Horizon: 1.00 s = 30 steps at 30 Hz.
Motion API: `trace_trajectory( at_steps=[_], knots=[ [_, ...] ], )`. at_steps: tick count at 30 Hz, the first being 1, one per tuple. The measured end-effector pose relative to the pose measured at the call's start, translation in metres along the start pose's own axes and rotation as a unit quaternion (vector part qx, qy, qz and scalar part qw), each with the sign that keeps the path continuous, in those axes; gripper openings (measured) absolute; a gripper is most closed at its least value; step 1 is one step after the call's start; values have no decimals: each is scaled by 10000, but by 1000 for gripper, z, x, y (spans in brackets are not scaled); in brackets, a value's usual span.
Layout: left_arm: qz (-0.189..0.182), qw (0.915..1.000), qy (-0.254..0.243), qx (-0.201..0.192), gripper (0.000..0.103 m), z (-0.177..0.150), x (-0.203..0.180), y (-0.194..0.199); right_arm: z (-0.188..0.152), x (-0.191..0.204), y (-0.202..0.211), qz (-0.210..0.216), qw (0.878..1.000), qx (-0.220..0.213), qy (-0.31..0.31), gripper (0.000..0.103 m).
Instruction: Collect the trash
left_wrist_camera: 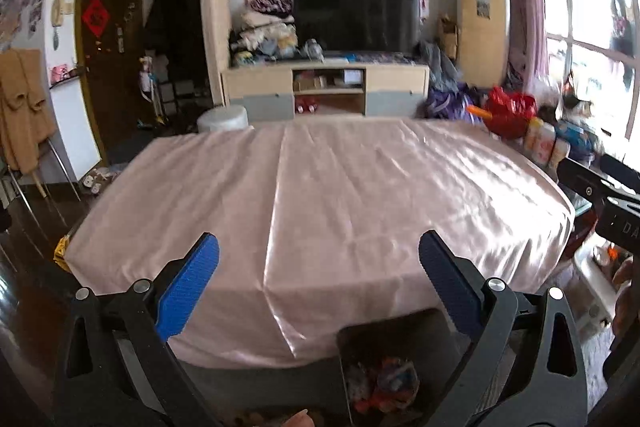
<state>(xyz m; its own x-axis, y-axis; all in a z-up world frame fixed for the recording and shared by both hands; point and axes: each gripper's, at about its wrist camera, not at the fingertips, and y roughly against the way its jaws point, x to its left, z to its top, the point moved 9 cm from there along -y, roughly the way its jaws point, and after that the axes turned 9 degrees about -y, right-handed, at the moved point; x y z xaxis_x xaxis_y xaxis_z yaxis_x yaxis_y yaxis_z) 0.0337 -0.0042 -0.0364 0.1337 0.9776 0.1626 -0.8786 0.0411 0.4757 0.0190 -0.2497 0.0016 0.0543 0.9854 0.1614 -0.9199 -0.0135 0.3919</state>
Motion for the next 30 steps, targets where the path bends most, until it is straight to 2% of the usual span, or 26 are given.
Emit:
trace_trajectory(
  at_steps=[3,9,15,30],
  knots=[
    [136,9996,50,-225,95,6,5,9,4,-2,6,-43,9998,-169,-119,100],
    [335,9985,-180,-399,95,0,5,13,-8,-2,10,-372,9990,-257,62,100],
    [203,9989,-120,-394,95,-10,7,13,-15,1,8,-276,9995,-162,15,100],
    [187,9991,2,-378,95,-14,17,12,-15,15,11,-88,9999,-114,60,100]
  ],
)
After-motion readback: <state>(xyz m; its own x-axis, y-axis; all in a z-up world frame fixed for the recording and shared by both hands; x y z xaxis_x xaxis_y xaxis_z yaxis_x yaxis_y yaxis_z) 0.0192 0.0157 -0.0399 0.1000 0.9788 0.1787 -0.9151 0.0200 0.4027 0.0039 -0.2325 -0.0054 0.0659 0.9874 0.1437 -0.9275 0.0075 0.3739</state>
